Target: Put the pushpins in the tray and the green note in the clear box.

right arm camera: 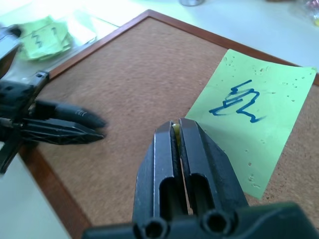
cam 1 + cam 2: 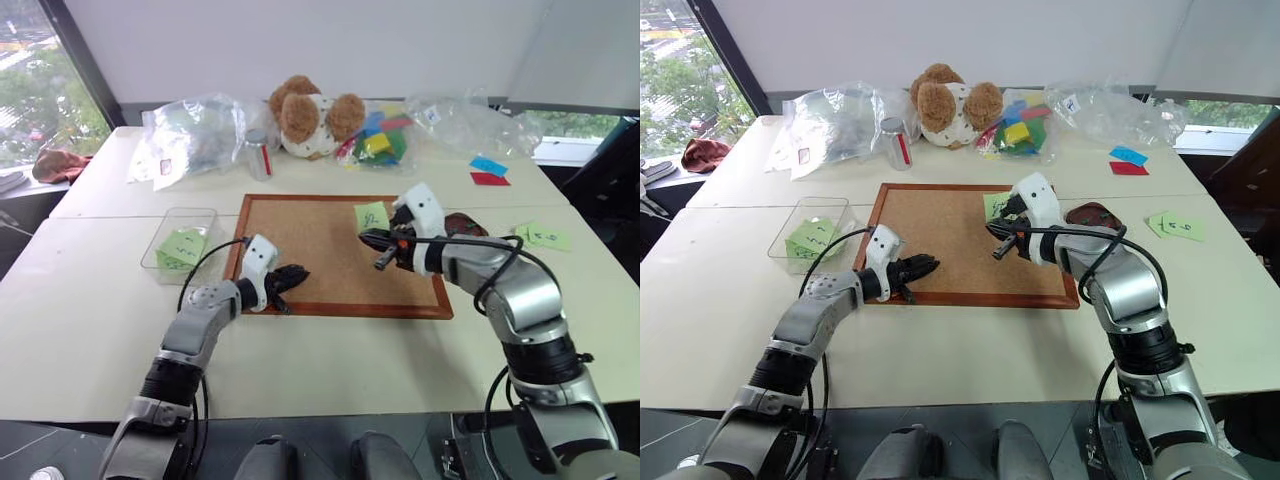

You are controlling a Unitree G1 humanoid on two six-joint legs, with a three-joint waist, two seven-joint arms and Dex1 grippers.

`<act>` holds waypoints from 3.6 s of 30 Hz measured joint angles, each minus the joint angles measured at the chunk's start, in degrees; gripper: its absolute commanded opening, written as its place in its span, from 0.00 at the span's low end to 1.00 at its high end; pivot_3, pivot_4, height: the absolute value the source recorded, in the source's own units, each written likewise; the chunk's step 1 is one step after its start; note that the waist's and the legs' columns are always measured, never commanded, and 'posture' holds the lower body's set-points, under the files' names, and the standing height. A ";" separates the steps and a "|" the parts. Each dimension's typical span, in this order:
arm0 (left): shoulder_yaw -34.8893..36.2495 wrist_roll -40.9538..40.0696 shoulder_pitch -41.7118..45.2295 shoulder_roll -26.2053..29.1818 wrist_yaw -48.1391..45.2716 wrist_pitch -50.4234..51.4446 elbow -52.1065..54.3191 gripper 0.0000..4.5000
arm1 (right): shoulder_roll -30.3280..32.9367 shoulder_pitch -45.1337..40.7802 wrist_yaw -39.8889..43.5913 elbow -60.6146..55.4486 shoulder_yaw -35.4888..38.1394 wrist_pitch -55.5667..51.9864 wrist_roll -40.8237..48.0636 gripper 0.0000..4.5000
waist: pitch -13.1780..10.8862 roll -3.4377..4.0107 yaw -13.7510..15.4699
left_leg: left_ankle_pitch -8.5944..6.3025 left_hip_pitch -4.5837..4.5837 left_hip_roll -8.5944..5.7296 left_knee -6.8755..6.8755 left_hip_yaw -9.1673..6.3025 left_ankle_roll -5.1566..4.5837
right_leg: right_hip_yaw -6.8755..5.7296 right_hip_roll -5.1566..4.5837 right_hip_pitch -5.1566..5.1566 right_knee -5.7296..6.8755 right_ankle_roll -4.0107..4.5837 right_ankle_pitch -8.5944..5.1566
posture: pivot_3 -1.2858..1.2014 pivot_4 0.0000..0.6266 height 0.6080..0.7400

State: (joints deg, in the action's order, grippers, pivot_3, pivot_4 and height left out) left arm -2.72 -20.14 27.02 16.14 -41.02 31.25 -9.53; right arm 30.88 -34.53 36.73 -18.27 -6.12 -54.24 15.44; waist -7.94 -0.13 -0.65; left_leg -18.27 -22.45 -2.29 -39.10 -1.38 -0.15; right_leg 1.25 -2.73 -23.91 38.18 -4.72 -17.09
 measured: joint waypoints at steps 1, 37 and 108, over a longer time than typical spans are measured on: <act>1.94 -2.44 1.33 -0.44 0.26 3.17 0.12 0.62 | 0.71 0.06 0.46 -1.11 -0.09 -0.33 0.43 0.00 | -0.02 -0.04 -0.03 | 0.00 -0.02 0.00 -0.01 0.00 0.00 | -0.01 0.00 -0.01 0.00 0.00 0.00 | 0.52 0.24 1.00; 27.79 -38.79 16.29 -21.96 31.48 41.39 -5.75 0.01 | 6.18 -1.68 5.88 -7.55 -7.23 1.86 2.15 0.00 | -0.17 -0.28 0.02 | 0.24 -0.07 -0.02 0.00 -0.01 0.43 | 0.00 0.01 -0.10 -0.01 -0.01 0.00 | 0.52 0.24 1.00; 26.17 -44.09 10.66 -19.67 35.47 31.97 -2.62 0.00 | 8.94 -20.27 1.76 66.87 10.41 28.69 -8.74 0.82 | -0.18 -0.27 -0.02 | 0.27 -0.09 -0.05 0.01 0.06 0.49 | 0.04 0.04 -0.09 -0.04 -0.01 0.00 | 0.52 0.24 1.00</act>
State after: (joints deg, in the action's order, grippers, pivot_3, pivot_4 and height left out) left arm 23.45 -64.23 37.68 -3.53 -5.55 63.23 -12.15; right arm 39.82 -54.80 38.49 48.60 4.29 -25.55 6.69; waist -8.12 -0.40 -0.68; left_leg -18.00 -22.54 -2.34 -39.09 -1.32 0.34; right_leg 1.30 -2.69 -24.00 38.14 -4.73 -17.09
